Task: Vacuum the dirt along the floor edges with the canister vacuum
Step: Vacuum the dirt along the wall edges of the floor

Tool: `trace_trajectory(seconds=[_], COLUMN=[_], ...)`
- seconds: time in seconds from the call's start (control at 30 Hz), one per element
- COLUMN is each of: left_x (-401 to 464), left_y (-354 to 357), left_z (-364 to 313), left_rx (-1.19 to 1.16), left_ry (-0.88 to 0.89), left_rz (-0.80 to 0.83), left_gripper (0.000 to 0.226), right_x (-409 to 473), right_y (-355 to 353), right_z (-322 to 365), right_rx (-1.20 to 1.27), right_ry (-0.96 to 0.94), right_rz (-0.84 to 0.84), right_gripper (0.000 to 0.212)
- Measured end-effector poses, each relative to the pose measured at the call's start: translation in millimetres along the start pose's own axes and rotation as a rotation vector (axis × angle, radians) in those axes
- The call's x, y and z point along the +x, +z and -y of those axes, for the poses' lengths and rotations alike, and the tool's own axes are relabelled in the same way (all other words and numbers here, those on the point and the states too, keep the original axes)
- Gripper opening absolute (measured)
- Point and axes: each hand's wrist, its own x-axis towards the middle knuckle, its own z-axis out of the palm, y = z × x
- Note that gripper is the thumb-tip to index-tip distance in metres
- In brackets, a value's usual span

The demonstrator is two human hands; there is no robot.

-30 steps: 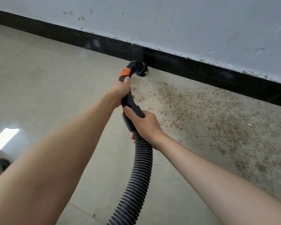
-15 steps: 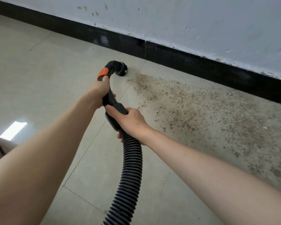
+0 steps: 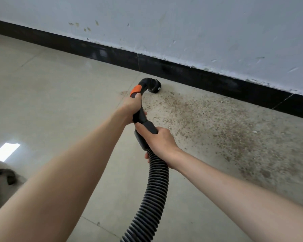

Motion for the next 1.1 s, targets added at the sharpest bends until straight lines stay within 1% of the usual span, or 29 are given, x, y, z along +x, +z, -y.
trace_trajectory(seconds=[0.13, 0.27, 0.47, 0.57, 0.7, 0.87, 1.0, 1.1], left_x=[-11, -17, -9, 4, 21, 28, 25, 19], left_y=[35, 61, 58, 36, -10, -70, -103, -110], left_z=[0, 2, 2, -1, -4, -2, 10, 25], left_rx=[0.047, 0.108, 0.127, 0.092, 0.034, 0.052, 0.0, -0.044], left_ry=[-0.002, 0.026, 0.06, 0.071, 0.054, 0.027, -0.002, -0.024], left_rz=[0.074, 0.103, 0.075, 0.012, -0.109, -0.255, -0.304, -0.313], left_gripper=[0.034, 0.033, 0.036, 0.038, 0.045, 0.051, 0.05, 0.048], right_x=[-10, -17, -12, -1, 20, 38, 39, 32], right_y=[-24, -37, -31, -18, 10, 53, 74, 77], right_z=[-12, -25, -25, -14, 1, 18, 23, 15], right_rx=[0.068, 0.114, 0.165, 0.16, 0.114, 0.049, -0.011, -0.033], right_ry=[0.022, 0.037, 0.022, 0.008, -0.022, -0.021, -0.029, -0.016], right_rz=[-0.069, -0.119, -0.12, -0.061, 0.065, 0.204, 0.287, 0.31], right_gripper=[0.045, 0.044, 0.043, 0.044, 0.045, 0.046, 0.047, 0.046])
